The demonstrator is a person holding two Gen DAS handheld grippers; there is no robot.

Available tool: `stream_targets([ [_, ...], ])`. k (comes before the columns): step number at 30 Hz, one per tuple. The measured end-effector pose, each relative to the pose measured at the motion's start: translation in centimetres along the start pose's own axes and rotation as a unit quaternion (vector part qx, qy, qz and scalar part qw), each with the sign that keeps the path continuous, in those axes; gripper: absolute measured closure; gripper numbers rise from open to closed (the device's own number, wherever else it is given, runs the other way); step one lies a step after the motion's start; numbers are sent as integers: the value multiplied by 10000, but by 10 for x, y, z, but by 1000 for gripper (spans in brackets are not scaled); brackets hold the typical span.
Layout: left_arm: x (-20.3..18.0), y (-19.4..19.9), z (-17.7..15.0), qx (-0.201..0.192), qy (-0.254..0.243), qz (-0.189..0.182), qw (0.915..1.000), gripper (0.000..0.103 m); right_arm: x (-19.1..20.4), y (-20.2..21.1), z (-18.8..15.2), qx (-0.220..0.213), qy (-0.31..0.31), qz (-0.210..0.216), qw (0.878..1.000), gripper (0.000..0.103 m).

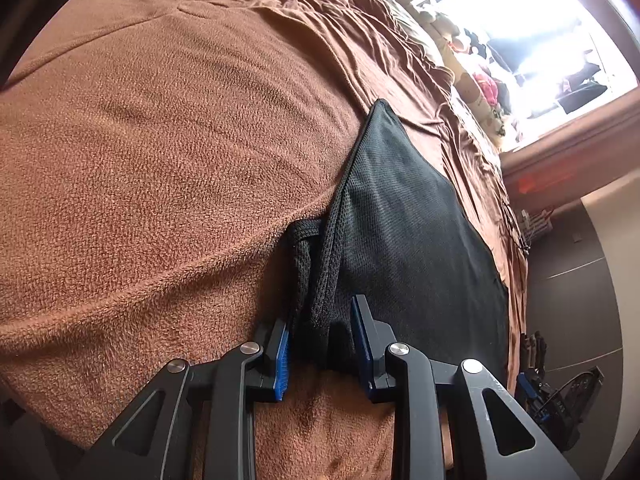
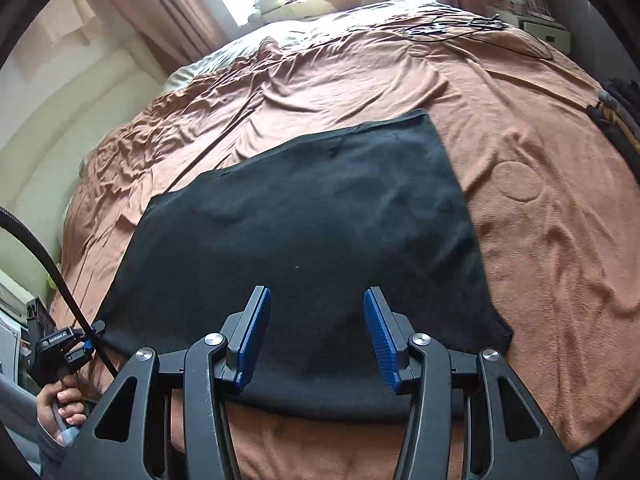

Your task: Fold small clothes

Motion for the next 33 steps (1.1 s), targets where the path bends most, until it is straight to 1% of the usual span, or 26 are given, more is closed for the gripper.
stream_targets([
  [5, 6, -1, 2, 22, 216, -99, 9997, 74, 20, -32, 11, 251, 342, 169, 9990, 57],
  [9, 13, -1, 5, -30, 511, -177, 9985, 74, 26, -60, 21, 460, 456, 314, 9974, 57],
  [11, 14, -1, 6, -71, 581, -160, 9982, 74, 28, -74, 24, 553, 519, 364, 9965, 57],
  [13, 13, -1, 7, -105, 594, -122, 9981, 74, 29, -89, 26, 700, 578, 386, 9951, 63],
  [15, 13, -1, 7, -116, 619, -102, 9980, 74, 32, -103, 26, 865, 613, 436, 9934, 72],
  [17, 12, 0, 7, -101, 667, -103, 9977, 74, 36, -114, 28, 974, 681, 451, 9919, 76],
  [21, 18, 6, 7, -108, 769, -103, 9969, 74, 43, -134, 33, 1119, 821, 508, 9890, 77],
  [25, 22, 8, 7, -48, 854, -144, 9962, 74, 44, -154, 35, 1278, 821, 532, 9870, 78],
  [27, 20, 6, 6, 7, 872, -171, 9960, 71, 44, -162, 36, 1326, 750, 568, 9867, 78],
  [29, 16, 4, 4, 26, 855, -239, 9960, 64, 43, -165, 38, 1323, 716, 597, 9868, 78],
  [30, 13, 4, 4, 14, 827, -241, 9963, 62, 42, -166, 39, 1318, 695, 625, 9869, 78],
  [33, 9, 2, 3, -50, 750, -136, 9971, 60, 41, -169, 42, 1310, 666, 664, 9869, 78],
])
Point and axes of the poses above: each gripper's, at about its wrist camera, not at the fingertips, and y roughly against the way its jaws point, x to its left, z to its top, the point moved 2 cm from there along -y, roughly the way its jaws point, and after that the axes turned 14 degrees about z, right-handed, at the moved point
